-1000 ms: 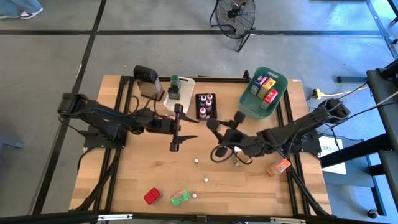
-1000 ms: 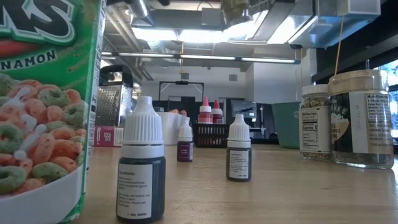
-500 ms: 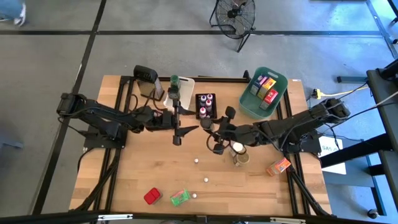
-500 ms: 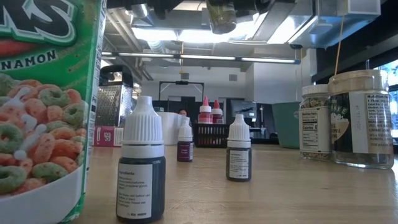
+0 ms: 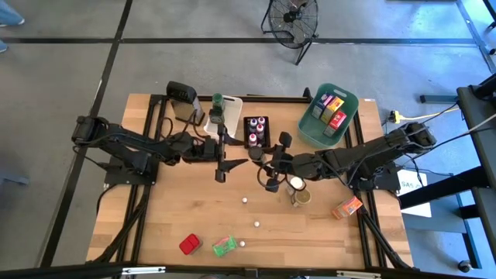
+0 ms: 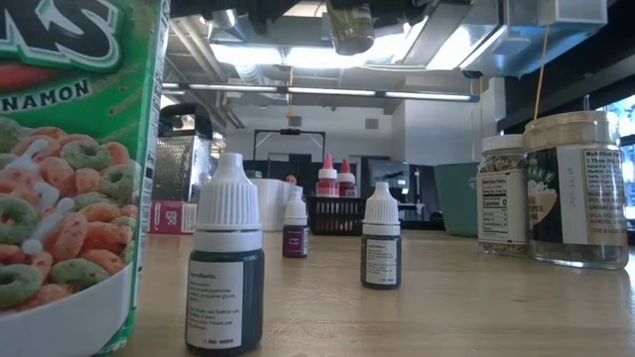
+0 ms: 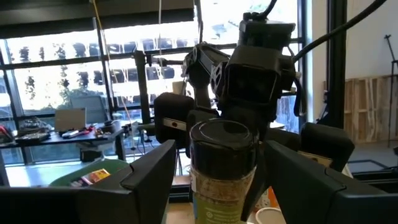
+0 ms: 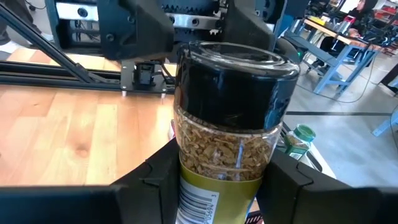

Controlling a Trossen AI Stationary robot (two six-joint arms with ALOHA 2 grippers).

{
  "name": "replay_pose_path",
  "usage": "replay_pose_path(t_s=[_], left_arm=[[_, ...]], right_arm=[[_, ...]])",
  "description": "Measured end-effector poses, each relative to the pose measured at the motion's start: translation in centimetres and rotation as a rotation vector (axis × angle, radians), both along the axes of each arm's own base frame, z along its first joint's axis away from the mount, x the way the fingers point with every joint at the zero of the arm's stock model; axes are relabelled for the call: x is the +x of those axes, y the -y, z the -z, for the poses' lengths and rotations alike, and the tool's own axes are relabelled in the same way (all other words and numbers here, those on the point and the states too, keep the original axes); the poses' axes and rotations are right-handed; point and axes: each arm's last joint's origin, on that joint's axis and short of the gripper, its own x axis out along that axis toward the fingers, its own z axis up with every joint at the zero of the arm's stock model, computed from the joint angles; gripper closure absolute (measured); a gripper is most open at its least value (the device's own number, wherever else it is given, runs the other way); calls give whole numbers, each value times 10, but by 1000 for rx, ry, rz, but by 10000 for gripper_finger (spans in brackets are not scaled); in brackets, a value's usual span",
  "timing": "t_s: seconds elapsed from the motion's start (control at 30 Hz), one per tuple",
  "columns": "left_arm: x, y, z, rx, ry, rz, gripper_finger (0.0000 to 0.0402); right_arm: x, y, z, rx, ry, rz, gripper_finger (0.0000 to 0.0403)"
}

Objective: Pick & Place Kitchen Items
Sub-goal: Adjust the black seasoning bottle in the white bin

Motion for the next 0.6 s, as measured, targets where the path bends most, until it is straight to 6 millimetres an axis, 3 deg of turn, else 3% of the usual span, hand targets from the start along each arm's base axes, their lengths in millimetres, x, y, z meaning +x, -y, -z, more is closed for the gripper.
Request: replay_pose_path(t_s=[0.23,0.4,0.6], left_arm=[[16,1,10,6,-36,10,162],[30,2,6,5,-18,10,162],[35,2,4,40,-16,1,162]], right_arm=[[0,0,0,0,2,0,243],[0,0,0,0,-1,-1,243],[0,0,1,-2,-8,-1,242]])
